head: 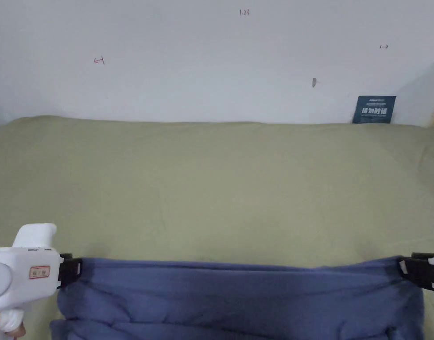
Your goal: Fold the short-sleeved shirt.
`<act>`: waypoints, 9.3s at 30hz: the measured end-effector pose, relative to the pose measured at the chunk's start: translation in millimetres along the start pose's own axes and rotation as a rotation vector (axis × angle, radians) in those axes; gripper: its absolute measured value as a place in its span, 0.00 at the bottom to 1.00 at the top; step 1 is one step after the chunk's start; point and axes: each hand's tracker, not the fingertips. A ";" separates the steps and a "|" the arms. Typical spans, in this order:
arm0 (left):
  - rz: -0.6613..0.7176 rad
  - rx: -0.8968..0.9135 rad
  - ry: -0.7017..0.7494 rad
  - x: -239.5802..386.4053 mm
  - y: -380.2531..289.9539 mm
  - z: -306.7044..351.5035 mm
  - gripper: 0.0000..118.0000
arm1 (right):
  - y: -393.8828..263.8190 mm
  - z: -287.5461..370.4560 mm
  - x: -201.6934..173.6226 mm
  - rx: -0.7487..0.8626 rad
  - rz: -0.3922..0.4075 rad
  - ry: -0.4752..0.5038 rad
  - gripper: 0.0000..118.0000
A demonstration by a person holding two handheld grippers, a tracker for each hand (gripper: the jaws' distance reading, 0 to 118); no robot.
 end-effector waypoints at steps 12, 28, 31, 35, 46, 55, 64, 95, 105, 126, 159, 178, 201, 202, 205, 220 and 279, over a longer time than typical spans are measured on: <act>-0.031 -0.011 -0.017 -16.0 -114.1 54.4 0.02 | -122.5 73.2 -14.3 -0.027 0.004 0.011 0.01; 0.071 0.076 0.066 -23.5 -142.7 65.6 0.90 | -147.5 66.7 -21.8 -0.006 -0.019 -0.064 0.93; 0.101 0.182 0.084 -5.8 -138.9 93.9 0.53 | -136.2 86.8 -48.7 0.144 0.012 -0.093 0.53; 0.110 0.270 0.124 6.1 -139.1 108.4 0.00 | -131.4 103.5 -90.4 0.347 0.022 -0.174 0.00; 0.244 -0.031 -0.081 -65.8 -121.4 66.6 0.00 | -141.8 125.3 -151.2 0.489 0.055 -0.233 0.00; 0.461 -0.296 -0.497 -136.3 -105.9 -4.6 0.24 | -139.6 127.0 -164.7 0.485 0.051 -0.256 0.00; 0.570 -0.389 -0.712 -117.6 -121.8 -58.3 0.95 | -133.7 114.9 -157.2 0.423 0.026 -0.263 0.00; 0.307 -0.238 -0.370 -9.1 -54.3 66.7 0.07 | -143.3 141.1 -124.0 0.455 -0.036 -0.209 0.00; -0.011 -0.381 -0.296 157.7 -62.7 -15.7 0.17 | -160.8 148.1 -98.9 0.430 -0.103 -0.228 0.00; 0.175 -0.441 -0.565 143.7 -105.0 -67.9 0.00 | -161.6 125.0 -90.2 0.364 -0.159 -0.224 0.00; 0.392 -0.491 -0.852 27.4 -113.5 -104.3 0.74 | -148.0 112.5 -131.4 0.299 -0.042 -0.210 0.00; 0.329 -0.165 -0.301 -78.9 -74.3 56.7 0.07 | -137.5 121.1 -137.7 0.365 -0.001 -0.120 0.00; -0.044 -0.279 -0.206 225.5 -87.8 -13.3 0.95 | -167.5 143.4 -72.8 0.341 -0.166 -0.200 0.00; -0.029 -0.267 -0.235 221.8 -81.3 -4.0 0.94 | -167.9 143.4 -71.2 0.339 -0.166 -0.202 0.00; 0.032 -0.189 -0.307 185.5 -73.4 19.4 0.86 | -167.6 138.8 -70.3 0.327 -0.166 -0.203 0.00; 0.224 -0.448 -0.744 149.3 -165.4 -103.2 0.00 | -164.1 108.2 -106.8 0.226 -0.146 -0.075 0.00; 0.447 -0.300 -0.470 -281.6 -16.2 -38.6 0.20 | -90.0 -37.7 -158.8 -0.238 -0.372 0.875 0.00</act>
